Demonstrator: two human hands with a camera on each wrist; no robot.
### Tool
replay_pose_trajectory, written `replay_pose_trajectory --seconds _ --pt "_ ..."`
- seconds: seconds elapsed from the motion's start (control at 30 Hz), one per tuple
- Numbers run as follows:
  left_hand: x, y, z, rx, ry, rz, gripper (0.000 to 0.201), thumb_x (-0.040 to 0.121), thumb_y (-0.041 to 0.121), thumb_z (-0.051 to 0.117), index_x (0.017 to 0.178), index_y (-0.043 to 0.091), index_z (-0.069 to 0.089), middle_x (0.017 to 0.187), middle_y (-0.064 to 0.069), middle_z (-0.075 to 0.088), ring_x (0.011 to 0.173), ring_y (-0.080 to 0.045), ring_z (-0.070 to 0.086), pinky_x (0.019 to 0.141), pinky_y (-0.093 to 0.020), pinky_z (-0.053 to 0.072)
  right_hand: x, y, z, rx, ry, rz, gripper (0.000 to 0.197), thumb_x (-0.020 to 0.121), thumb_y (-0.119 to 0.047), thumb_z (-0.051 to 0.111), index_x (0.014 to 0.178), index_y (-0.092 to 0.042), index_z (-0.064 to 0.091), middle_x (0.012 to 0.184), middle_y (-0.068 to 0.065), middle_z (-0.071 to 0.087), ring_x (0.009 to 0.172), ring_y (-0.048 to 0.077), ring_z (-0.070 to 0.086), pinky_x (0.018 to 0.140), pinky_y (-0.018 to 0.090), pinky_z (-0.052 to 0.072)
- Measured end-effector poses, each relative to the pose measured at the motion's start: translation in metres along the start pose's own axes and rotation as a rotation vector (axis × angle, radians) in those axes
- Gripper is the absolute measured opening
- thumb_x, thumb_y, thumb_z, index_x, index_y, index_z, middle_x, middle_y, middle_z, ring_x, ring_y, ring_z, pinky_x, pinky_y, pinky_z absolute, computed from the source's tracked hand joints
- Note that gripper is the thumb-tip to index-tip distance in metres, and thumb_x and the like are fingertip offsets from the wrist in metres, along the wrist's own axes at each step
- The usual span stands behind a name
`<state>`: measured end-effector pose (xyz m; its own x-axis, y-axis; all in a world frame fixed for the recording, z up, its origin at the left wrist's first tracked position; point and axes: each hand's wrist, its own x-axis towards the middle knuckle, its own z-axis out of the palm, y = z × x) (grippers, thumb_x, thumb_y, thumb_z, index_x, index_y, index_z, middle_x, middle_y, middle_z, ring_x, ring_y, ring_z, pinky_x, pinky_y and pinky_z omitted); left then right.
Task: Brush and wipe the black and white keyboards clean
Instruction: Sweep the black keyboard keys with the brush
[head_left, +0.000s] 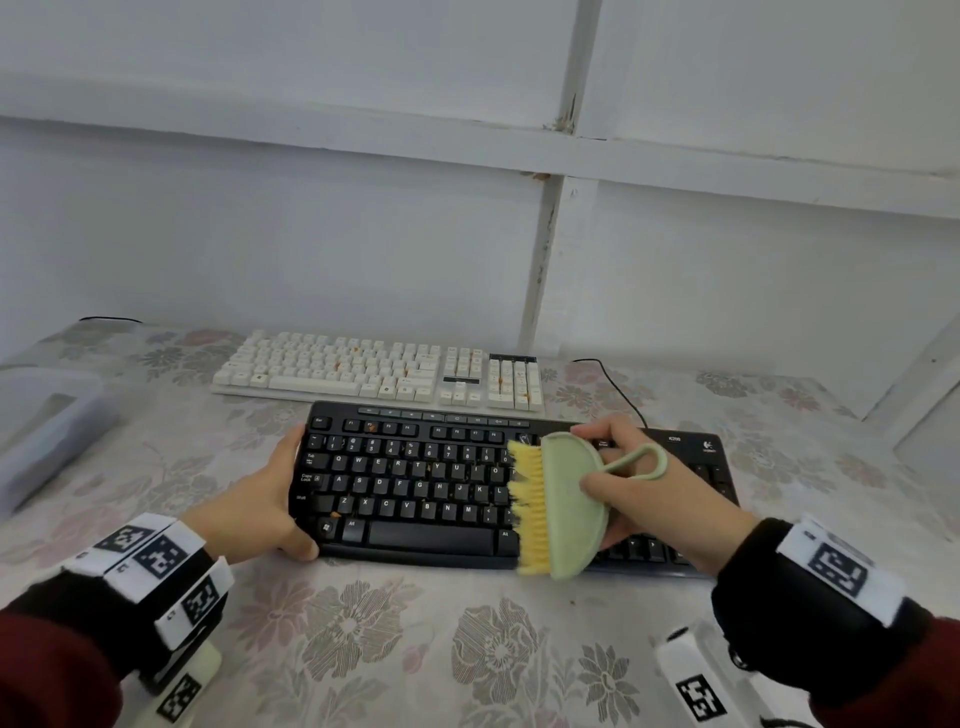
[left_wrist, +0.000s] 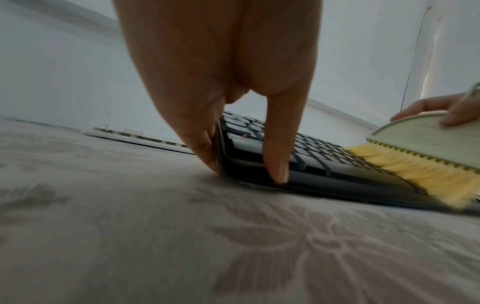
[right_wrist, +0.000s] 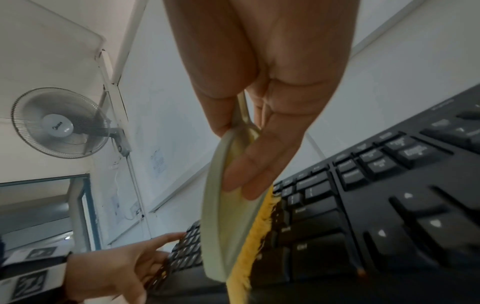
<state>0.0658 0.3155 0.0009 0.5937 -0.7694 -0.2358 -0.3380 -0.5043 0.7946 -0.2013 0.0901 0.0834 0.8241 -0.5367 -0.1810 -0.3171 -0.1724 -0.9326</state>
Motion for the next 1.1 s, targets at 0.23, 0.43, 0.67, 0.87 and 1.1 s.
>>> replay_pose_trajectory --seconds 0.23,0.43,0.67,0.87,1.1 --pt "0.0 -0.001 -0.001 0.002 -0.004 -0.007 0.12 0.048 0.002 0.076 0.121 0.063 0.002 0.116 0.006 0.056 0.1 -0.019 0.06 0.081 -0.034 0.05 -0.014 -0.005 -0.005 0.013 -0.054 -0.026 0.033 0.089 0.003 0.05 0.11 -0.022 0.056 0.092 0.014 0.069 0.07 0.018 0.067 0.055 0.035 0.056" --pt "0.0 -0.002 -0.001 0.014 0.001 -0.006 0.122 0.05 0.001 0.078 0.12 0.066 0.001 0.117 0.007 0.057 0.1 -0.018 0.06 0.084 -0.036 0.05 0.013 -0.013 -0.013 0.064 0.237 -0.124 0.035 0.088 0.002 0.051 0.113 -0.023 0.054 0.087 0.009 0.067 0.064 0.007 0.068 0.054 0.031 0.057" --pt "-0.001 0.001 -0.001 0.006 -0.006 -0.023 0.124 0.05 -0.001 0.078 0.128 0.057 0.001 0.115 0.006 0.057 0.104 -0.019 0.058 0.092 -0.04 0.048 0.004 0.001 0.006 -0.046 0.099 -0.09 0.036 0.086 0.0 0.053 0.106 -0.03 0.054 0.095 0.008 0.068 0.074 0.019 0.069 0.059 0.04 0.059" --pt "-0.002 0.001 -0.001 -0.002 -0.015 -0.021 0.126 0.046 0.004 0.079 0.127 0.059 0.0 0.116 0.006 0.057 0.104 -0.02 0.059 0.094 -0.044 0.048 -0.024 0.002 0.014 -0.075 -0.1 -0.037 0.034 0.087 -0.002 0.051 0.106 -0.029 0.056 0.09 0.009 0.067 0.071 0.02 0.067 0.059 0.038 0.058" --pt "-0.002 0.002 -0.001 0.002 -0.021 -0.014 0.125 0.047 0.004 0.078 0.129 0.056 0.0 0.115 0.007 0.057 0.104 -0.018 0.058 0.094 -0.042 0.047 -0.004 -0.02 -0.008 0.093 0.208 -0.181 0.036 0.088 0.005 0.051 0.111 -0.022 0.056 0.084 0.007 0.068 0.064 0.01 0.068 0.051 0.03 0.056"
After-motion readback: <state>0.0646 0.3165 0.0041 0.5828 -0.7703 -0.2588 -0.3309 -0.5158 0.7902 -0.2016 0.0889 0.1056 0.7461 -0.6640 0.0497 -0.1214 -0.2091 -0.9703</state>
